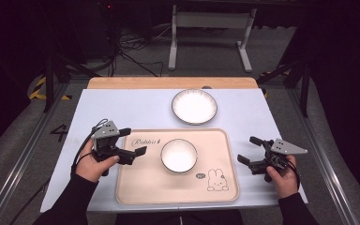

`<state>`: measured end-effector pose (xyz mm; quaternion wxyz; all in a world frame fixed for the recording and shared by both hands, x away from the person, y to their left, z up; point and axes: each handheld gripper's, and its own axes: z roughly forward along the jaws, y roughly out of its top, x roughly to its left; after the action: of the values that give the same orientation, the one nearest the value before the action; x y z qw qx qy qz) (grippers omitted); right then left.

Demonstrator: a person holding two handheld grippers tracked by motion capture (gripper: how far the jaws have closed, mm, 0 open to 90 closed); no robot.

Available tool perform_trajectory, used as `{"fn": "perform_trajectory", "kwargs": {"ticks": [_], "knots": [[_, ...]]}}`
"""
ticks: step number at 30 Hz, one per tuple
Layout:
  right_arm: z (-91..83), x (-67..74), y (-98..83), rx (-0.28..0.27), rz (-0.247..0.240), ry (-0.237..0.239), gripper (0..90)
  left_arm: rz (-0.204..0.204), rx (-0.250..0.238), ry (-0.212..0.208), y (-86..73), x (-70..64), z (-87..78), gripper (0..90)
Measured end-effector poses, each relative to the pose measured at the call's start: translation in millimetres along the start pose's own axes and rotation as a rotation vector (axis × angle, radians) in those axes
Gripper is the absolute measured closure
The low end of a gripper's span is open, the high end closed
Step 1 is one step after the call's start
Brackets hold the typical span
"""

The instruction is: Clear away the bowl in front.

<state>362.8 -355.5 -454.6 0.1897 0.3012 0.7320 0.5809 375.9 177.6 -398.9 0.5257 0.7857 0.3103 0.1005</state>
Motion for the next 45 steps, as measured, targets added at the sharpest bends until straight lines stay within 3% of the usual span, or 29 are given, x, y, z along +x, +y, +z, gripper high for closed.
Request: {"fn": "perform_trajectory", "kwargs": {"ticks": [8,13,21,25,30,32,36,45], "knots": [[0.2,0.0,0.1,0.003,0.000,-0.001,2.6,-0.039,-0.063,0.000,-11.8,7.0,-13.3,1.9],[0.3,0.0,0.1,0.004,-0.001,-0.001,2.6,-0.030,-0.093,-0.008,-21.5,11.8,-20.5,1.7],[0.1,0.6,0.0,0.003,-0.006,0.000,2.6,-0.030,-0.180,-0.022,-37.3,19.7,-30.8,1.6],[0.1,0.4,0.0,0.003,-0.005,0.003,2.6,-0.020,-0.192,-0.003,-45.8,21.6,-34.0,1.3],[0.1,0.7,0.0,0.003,-0.008,0.005,2.6,-0.037,-0.212,0.012,-60.0,23.9,-35.3,1.2],[0.2,0.8,0.1,0.005,-0.009,0.006,2.6,-0.034,-0.208,0.020,-63.2,24.2,-35.0,1.2],[-0.2,0.6,0.0,0.001,-0.012,0.009,2.6,0.000,-0.168,0.073,-68.9,24.2,-33.5,1.4],[0.3,0.5,0.1,0.005,-0.010,0.013,2.6,-0.024,-0.178,0.058,-82.3,24.4,-33.5,1.5]]}}
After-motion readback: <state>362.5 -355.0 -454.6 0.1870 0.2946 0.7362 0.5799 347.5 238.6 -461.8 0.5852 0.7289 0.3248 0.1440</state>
